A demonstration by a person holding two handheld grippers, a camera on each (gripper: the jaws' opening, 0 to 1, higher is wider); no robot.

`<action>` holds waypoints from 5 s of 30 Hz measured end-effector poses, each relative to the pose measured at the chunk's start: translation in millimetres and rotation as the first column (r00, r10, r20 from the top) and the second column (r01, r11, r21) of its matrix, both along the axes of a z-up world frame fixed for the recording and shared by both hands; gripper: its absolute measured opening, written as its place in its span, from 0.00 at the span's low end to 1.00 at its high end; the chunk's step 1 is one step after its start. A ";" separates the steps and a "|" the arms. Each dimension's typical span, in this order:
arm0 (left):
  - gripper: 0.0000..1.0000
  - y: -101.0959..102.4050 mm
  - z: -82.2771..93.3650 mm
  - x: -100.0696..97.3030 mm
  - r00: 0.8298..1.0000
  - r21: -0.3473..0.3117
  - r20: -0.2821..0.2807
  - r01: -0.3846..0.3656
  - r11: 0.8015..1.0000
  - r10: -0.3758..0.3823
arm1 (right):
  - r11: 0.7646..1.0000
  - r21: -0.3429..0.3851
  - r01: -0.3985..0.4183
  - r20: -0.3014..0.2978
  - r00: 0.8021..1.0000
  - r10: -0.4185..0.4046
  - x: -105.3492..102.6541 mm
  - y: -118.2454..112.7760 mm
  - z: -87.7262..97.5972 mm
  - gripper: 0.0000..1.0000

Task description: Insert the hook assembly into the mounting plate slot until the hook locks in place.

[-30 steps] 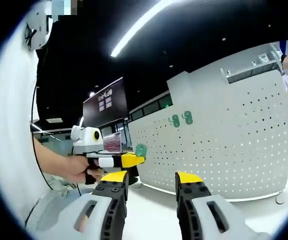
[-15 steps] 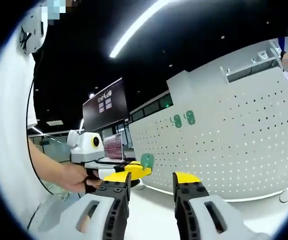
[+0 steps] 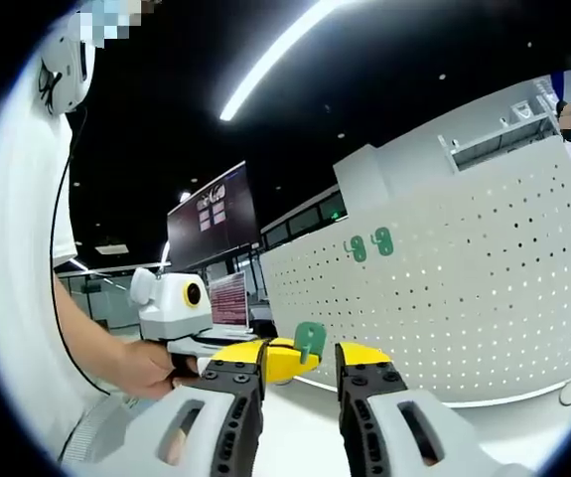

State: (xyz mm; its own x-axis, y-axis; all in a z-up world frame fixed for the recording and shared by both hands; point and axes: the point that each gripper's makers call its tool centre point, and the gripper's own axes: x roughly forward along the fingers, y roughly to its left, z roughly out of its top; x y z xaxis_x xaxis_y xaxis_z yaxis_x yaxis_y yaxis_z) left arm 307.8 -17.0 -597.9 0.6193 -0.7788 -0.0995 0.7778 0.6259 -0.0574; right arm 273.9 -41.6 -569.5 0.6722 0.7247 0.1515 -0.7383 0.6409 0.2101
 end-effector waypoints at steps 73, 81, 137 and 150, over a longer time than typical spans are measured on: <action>0.01 -15.9 12.1 -12.3 0.996 0.071 0.088 0.009 0.997 -0.016 | 0.993 0.065 0.101 -0.157 0.984 -0.090 20.1 7.1 -2.1 0.00; 0.02 -16.7 13.0 -12.7 0.995 0.057 0.094 0.010 0.998 -0.015 | 0.991 0.072 0.110 -0.169 0.981 -0.096 20.0 5.9 -1.1 0.00; 0.81 2.0 -18.9 0.4 0.998 0.078 -0.024 -0.064 0.995 0.066 | 0.954 -0.201 0.221 -0.017 0.973 -0.229 31.1 -3.9 4.2 0.00; 0.79 16.3 -15.6 5.2 0.995 0.070 -0.015 -0.098 0.993 0.099 | 0.938 -0.182 0.295 -0.009 0.953 -0.302 60.8 -22.7 23.9 0.00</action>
